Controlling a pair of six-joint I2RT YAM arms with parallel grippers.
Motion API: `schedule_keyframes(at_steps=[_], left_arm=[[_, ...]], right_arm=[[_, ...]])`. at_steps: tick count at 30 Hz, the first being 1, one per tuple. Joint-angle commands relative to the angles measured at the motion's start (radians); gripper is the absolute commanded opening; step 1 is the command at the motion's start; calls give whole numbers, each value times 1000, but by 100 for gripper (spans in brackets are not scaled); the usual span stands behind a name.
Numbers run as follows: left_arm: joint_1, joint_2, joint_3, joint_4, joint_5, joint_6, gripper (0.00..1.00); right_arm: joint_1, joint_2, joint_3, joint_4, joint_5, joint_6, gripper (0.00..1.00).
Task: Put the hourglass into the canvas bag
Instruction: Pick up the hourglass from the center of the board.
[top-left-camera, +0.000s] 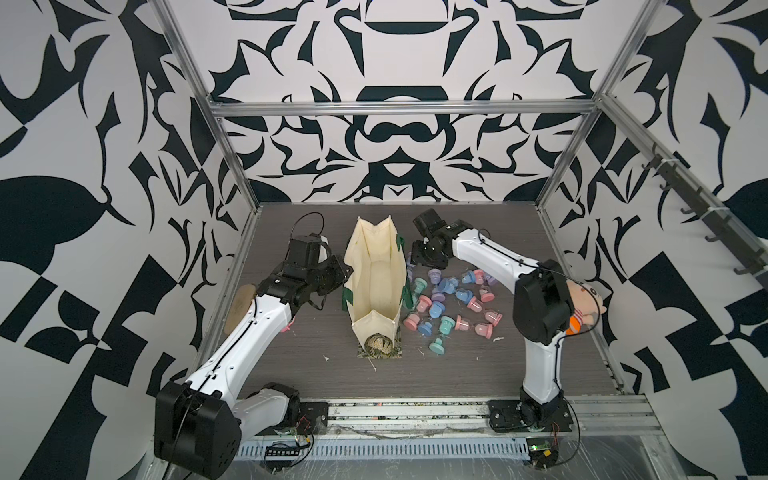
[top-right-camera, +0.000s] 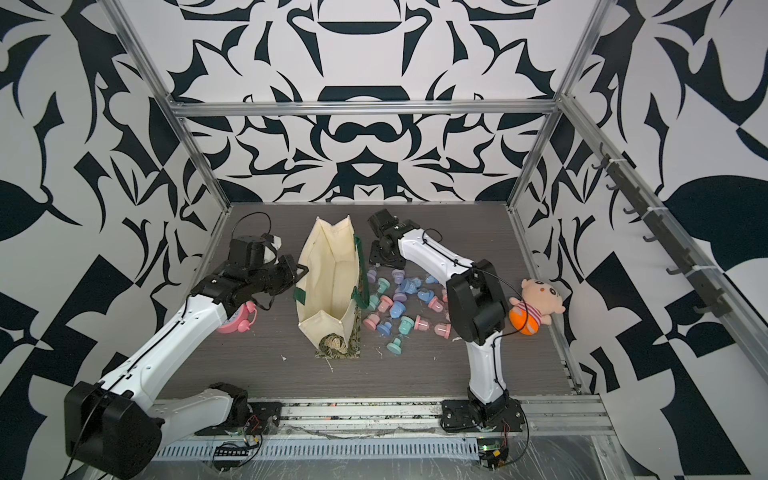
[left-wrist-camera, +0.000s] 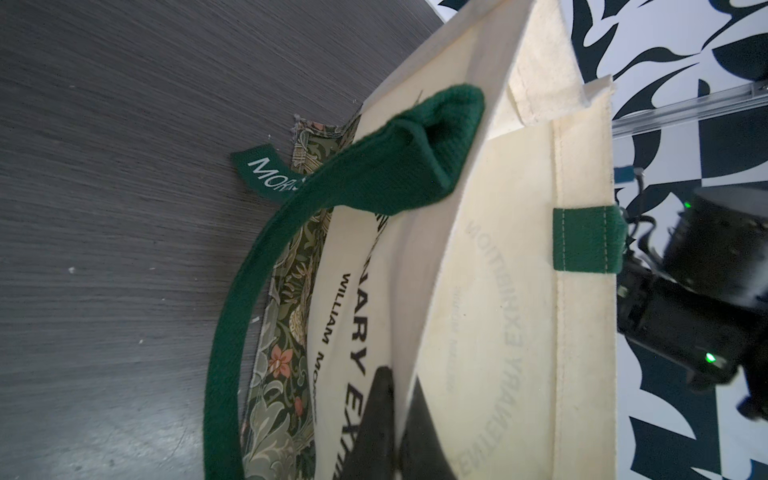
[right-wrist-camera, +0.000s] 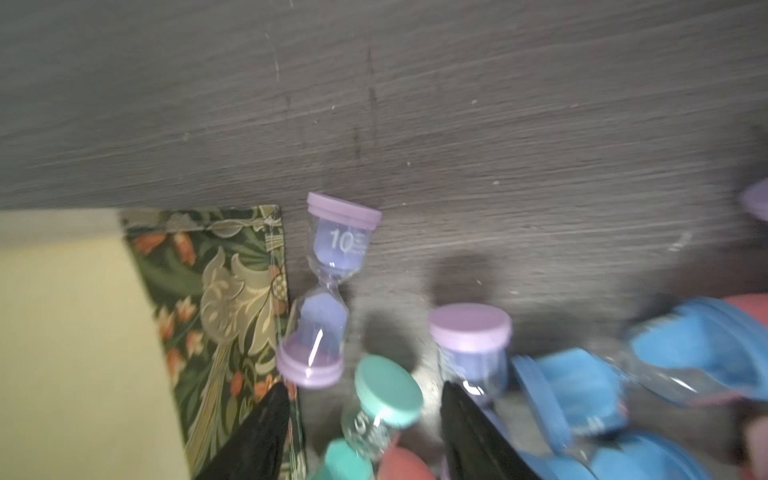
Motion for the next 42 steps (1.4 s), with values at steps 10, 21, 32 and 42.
schedule_keyframes(at_steps=[10,21,32,42], left_arm=[[-1,-5,-1,15,28,14,0],[-1,-4,-7,20,24,25,0],[1,-15,-8,16,13,39,28],[2,-49,-20,1,3,16,34]], right_arm=[[11,167,120,11,-57,65,59],[8,225,131,-29,-11,70,41],[-20,155,64,14,-9,50,7],[-27,-119,-30,30,71,30,0]])
